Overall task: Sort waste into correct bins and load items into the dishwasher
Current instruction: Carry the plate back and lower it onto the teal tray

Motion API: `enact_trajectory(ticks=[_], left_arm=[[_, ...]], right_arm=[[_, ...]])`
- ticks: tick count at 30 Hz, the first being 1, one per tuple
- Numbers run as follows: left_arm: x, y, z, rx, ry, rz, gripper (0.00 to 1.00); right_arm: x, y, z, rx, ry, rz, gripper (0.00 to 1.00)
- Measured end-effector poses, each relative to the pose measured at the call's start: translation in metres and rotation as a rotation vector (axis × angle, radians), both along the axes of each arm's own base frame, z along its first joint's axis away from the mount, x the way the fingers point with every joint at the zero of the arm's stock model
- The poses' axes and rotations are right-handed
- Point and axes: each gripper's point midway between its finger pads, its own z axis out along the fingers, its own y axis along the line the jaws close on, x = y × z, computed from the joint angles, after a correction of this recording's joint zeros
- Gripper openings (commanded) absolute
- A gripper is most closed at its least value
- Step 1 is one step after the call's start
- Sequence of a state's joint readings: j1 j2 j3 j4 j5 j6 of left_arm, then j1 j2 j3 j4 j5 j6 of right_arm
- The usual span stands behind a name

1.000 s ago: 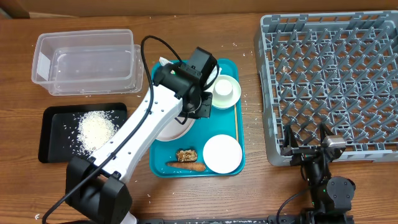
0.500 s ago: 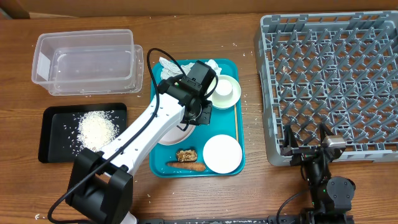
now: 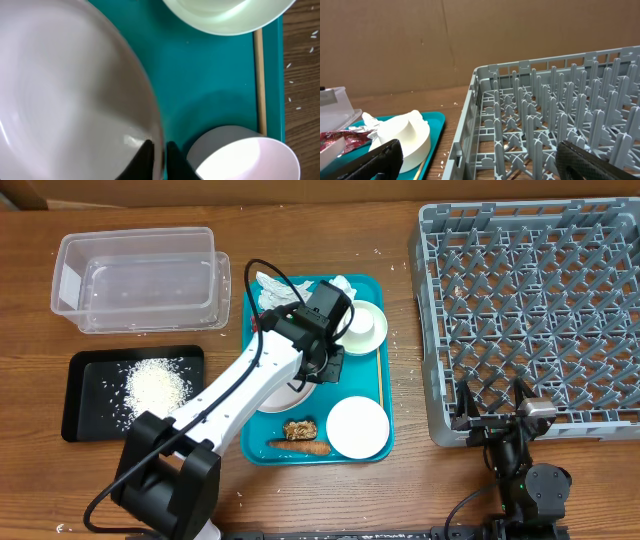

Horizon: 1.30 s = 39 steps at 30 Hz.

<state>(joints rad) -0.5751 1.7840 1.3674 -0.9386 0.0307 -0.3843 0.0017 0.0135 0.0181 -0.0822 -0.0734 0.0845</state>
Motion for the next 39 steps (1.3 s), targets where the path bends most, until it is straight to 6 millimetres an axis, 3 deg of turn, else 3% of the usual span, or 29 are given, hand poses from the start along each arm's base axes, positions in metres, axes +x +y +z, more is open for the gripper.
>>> enact_trajectory(ticks=[5,12,18,19,20,21,25,30,33,39], left_arm=[[-0.001,0.000,-0.001,0.003,0.006,-0.015,0.33],[-0.011,0.004,-0.001,0.018,0.048,-0.028,0.33],[-0.008,-0.003,0.026,-0.002,0.042,-0.079,0.34],[-0.007,-0.006,0.030,-0.012,0.038,-0.094,0.37],[-0.007,-0.009,0.033,-0.024,0.039,-0.115,0.54],[-0.010,-0.012,0.035,-0.043,0.048,-0.146,0.60],[-0.020,-0.022,0.037,-0.093,0.079,-0.228,0.65],[-0.033,-0.030,0.032,-0.108,0.100,-0.325,0.60],[-0.043,-0.036,0.022,-0.106,0.105,-0.403,0.71],[-0.051,-0.043,0.003,-0.107,0.104,-0.468,0.79]], right_arm=[[0.000,0.000,0.000,0.001,0.000,0.000,1.00],[0.000,0.000,0.000,0.000,0.001,0.000,1.00],[0.000,0.000,0.000,0.000,0.001,0.000,1.00],[0.000,0.000,0.000,0.000,0.000,0.000,1.00],[0.000,0.000,0.000,0.001,0.000,0.000,1.00],[0.000,0.000,0.000,0.001,0.000,0.000,1.00],[0.000,0.000,0.000,0.000,0.000,0.000,1.00],[0.000,0.000,0.000,0.001,0.000,0.000,1.00],[0.000,0.000,0.000,0.000,0.000,0.000,1.00],[0.000,0.000,0.000,0.000,0.000,0.000,1.00]])
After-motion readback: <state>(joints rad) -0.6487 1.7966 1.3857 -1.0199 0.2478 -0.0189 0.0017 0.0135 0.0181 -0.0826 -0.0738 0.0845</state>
